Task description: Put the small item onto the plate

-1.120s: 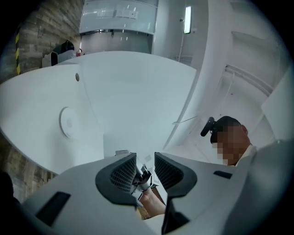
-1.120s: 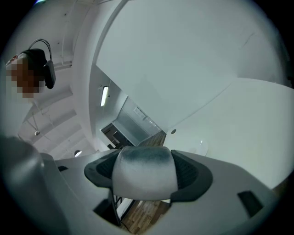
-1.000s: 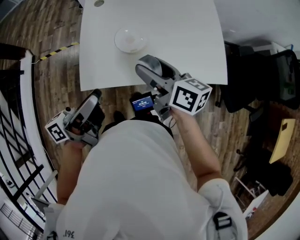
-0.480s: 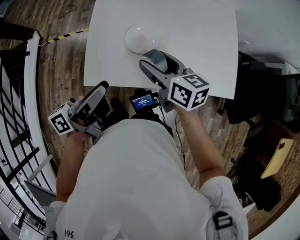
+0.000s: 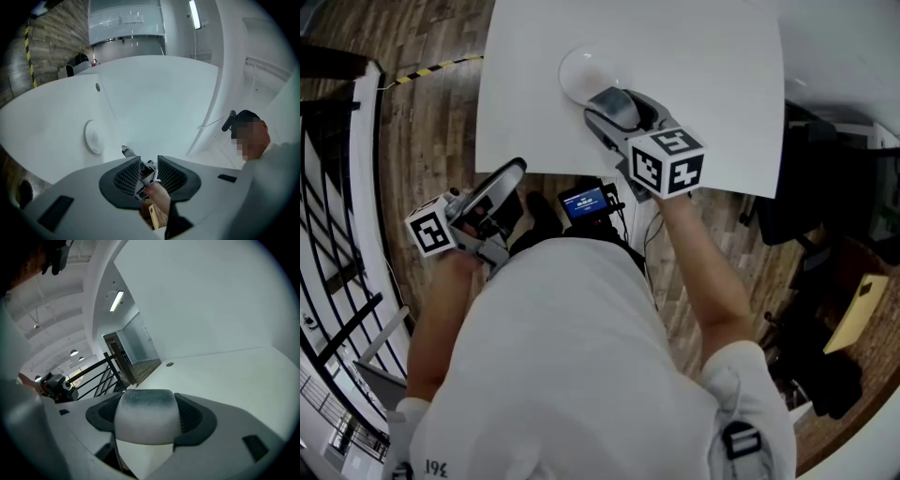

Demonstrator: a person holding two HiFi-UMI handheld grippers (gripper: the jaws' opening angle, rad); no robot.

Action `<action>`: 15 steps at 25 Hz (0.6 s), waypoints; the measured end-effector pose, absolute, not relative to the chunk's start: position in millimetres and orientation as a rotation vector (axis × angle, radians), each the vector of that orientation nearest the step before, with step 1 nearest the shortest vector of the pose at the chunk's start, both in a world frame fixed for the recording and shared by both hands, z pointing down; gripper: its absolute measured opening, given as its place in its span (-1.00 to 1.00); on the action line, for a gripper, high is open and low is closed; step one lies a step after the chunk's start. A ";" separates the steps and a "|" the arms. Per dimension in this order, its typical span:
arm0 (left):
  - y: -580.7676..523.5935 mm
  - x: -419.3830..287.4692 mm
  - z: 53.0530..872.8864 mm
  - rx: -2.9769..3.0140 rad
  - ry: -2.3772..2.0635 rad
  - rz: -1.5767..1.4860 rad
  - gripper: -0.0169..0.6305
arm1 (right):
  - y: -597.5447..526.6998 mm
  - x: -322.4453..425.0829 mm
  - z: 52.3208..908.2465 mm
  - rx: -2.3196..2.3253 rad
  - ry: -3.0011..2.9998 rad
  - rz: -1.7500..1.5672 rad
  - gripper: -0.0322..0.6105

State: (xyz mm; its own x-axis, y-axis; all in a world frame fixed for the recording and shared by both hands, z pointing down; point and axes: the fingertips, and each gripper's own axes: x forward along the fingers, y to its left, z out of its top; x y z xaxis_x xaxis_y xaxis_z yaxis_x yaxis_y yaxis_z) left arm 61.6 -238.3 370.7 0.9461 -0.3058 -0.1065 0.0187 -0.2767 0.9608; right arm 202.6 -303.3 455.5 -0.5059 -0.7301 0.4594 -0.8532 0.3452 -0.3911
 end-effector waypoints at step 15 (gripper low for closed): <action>-251.8 56.4 387.9 1.794 -0.234 -0.280 -0.59 | -372.7 197.1 536.7 1.318 -2.179 0.628 0.11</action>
